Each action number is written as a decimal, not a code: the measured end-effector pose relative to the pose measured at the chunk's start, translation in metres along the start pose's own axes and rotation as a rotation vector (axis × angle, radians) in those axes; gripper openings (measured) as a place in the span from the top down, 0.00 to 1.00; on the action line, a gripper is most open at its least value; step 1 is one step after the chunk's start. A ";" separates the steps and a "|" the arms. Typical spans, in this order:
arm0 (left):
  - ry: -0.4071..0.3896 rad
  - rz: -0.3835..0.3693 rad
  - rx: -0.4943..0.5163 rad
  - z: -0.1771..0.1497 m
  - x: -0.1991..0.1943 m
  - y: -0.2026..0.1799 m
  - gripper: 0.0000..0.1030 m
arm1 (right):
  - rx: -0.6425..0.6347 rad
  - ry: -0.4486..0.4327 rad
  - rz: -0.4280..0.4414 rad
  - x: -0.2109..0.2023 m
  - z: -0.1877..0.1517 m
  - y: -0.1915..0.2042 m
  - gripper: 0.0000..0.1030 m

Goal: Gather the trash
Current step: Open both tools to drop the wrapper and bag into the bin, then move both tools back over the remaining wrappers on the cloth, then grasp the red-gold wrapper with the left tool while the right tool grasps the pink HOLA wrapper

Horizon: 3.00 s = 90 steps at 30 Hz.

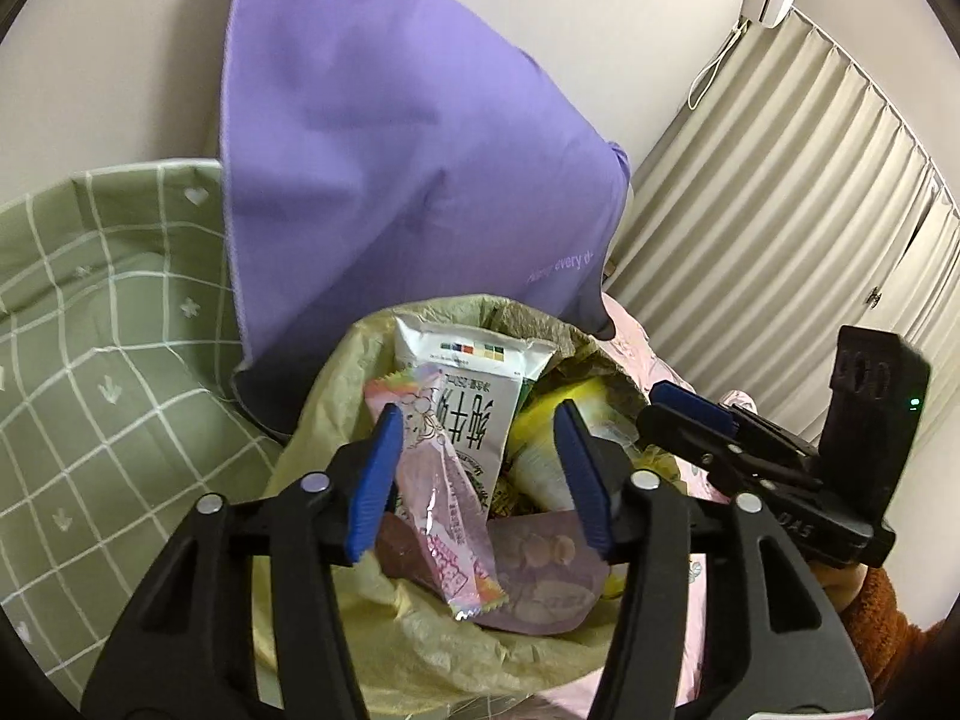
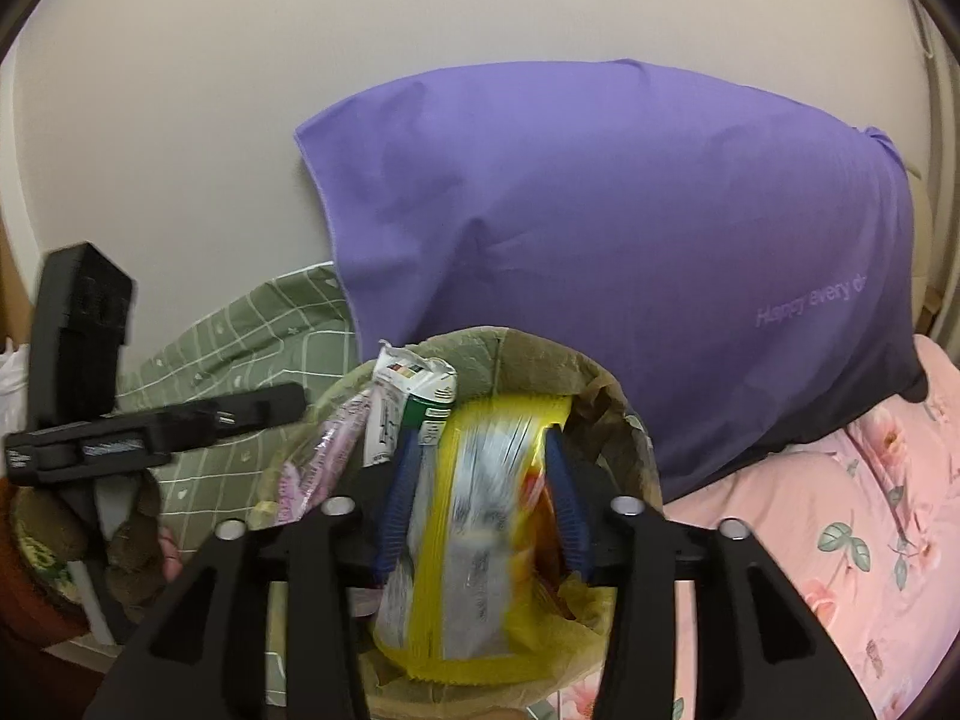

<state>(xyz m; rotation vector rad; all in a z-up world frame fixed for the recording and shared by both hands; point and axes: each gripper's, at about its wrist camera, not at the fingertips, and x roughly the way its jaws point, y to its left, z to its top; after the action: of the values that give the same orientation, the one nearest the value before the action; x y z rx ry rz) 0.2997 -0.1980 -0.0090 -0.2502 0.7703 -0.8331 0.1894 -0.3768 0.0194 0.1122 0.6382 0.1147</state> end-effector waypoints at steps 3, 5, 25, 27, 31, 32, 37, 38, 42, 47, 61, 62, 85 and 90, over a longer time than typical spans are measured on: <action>-0.030 0.028 0.026 -0.001 -0.021 0.000 0.49 | 0.013 -0.012 -0.014 -0.003 -0.001 0.005 0.55; -0.048 0.043 0.033 0.000 -0.031 0.004 0.48 | 0.012 -0.021 -0.018 -0.005 0.001 0.009 0.55; -0.180 0.656 -0.268 -0.093 -0.203 0.166 0.48 | -0.152 0.003 0.192 0.025 0.002 0.153 0.55; -0.199 0.703 -0.322 -0.105 -0.224 0.184 0.48 | -0.175 0.022 0.224 0.034 -0.001 0.169 0.55; -0.217 0.769 -0.365 -0.120 -0.249 0.202 0.48 | -0.217 0.057 0.270 0.047 -0.007 0.194 0.55; -0.219 0.781 -0.369 -0.123 -0.253 0.204 0.48 | -0.227 0.065 0.278 0.051 -0.008 0.199 0.55; -0.242 0.847 -0.442 -0.141 -0.279 0.231 0.48 | -0.272 0.109 0.331 0.068 -0.016 0.227 0.55; -0.242 0.857 -0.461 -0.143 -0.282 0.238 0.48 | -0.279 0.114 0.338 0.070 -0.017 0.231 0.55; -0.213 0.882 -0.554 -0.154 -0.293 0.273 0.48 | -0.329 0.144 0.374 0.084 -0.022 0.254 0.55; -0.171 0.844 -0.646 -0.155 -0.286 0.311 0.48 | -0.392 0.189 0.441 0.112 -0.018 0.292 0.55; -0.012 0.670 -0.584 -0.191 -0.281 0.269 0.69 | -0.634 0.363 0.707 0.228 -0.022 0.461 0.55; -0.009 0.670 -0.587 -0.194 -0.283 0.265 0.68 | -0.649 0.372 0.714 0.235 -0.024 0.471 0.55; -0.100 0.711 -0.569 -0.186 -0.321 0.253 0.52 | -0.483 0.352 0.612 0.153 -0.037 0.380 0.93; -0.091 0.759 -0.613 -0.187 -0.320 0.268 0.52 | -0.361 0.316 0.539 0.126 -0.037 0.318 0.93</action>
<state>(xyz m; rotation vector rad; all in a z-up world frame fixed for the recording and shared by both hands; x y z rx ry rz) 0.1854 0.2347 -0.1061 -0.4926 0.9296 0.1466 0.2450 -0.0423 -0.0400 -0.0880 0.8800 0.7761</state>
